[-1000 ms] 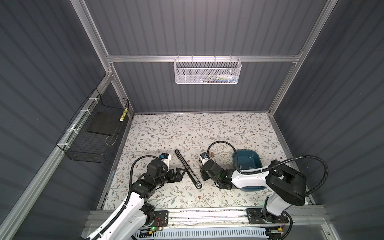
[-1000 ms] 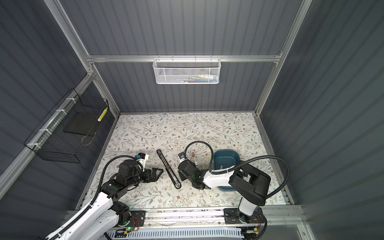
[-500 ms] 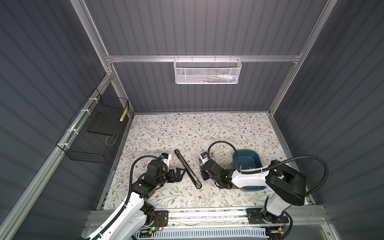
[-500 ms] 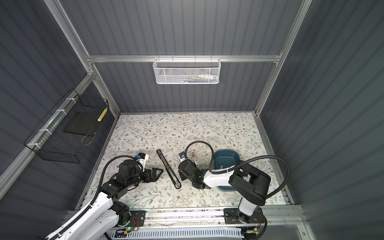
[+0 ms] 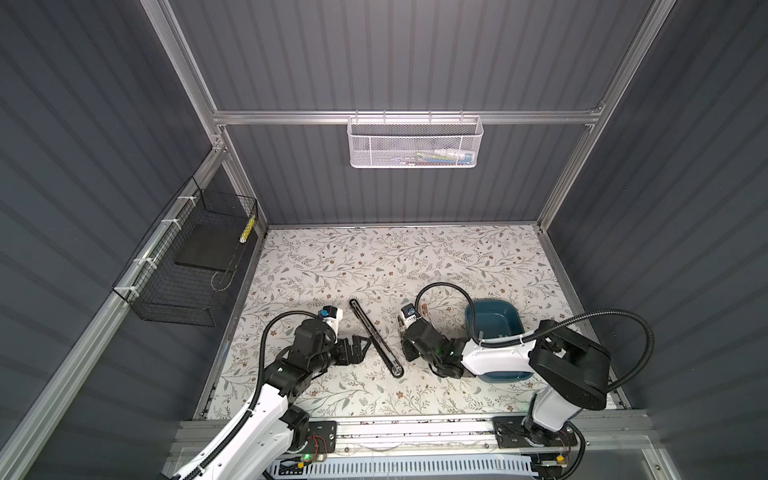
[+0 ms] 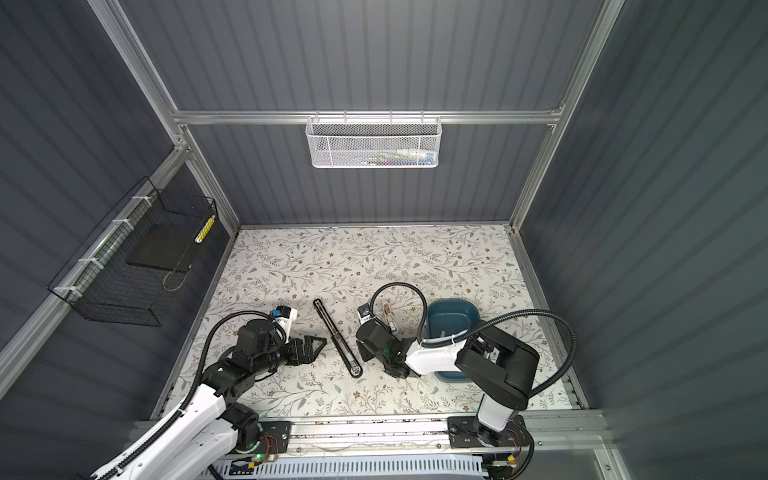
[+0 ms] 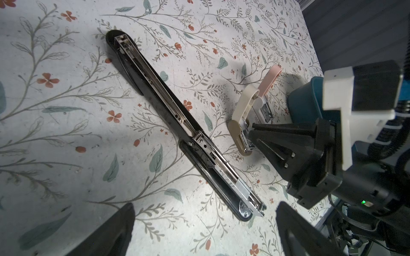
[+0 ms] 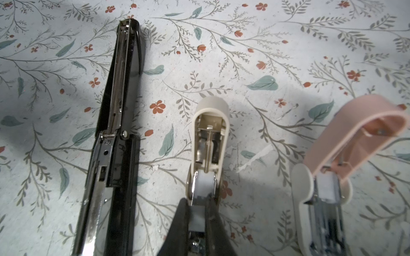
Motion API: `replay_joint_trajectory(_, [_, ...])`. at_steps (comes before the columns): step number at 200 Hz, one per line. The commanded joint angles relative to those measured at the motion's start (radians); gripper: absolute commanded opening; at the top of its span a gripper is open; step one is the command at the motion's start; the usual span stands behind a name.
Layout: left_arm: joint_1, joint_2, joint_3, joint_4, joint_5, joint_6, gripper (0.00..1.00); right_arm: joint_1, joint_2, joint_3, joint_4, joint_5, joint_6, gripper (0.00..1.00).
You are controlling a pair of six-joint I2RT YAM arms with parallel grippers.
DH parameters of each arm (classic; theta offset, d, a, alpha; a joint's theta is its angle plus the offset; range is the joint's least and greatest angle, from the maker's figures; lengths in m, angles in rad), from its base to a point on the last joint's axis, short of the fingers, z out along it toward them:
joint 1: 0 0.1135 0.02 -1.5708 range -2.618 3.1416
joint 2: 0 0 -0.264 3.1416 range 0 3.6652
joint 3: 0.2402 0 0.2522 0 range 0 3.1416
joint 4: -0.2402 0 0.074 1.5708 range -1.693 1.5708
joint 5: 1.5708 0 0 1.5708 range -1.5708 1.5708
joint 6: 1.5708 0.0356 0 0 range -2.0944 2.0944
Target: Load the staples into the stapler
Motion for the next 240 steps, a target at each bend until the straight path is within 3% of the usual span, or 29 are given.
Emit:
replay_joint_trajectory(1, [0.004, -0.001, -0.007, 0.002, 0.007, 0.020, 0.99, -0.004, 0.018, 0.025, -0.011, -0.003, 0.010, 0.11])
replay_joint_trajectory(240, [0.004, 0.000, -0.007, 0.002, 0.007, 0.019, 0.99, -0.006, -0.003, 0.012, -0.023, 0.023, 0.010, 0.10])
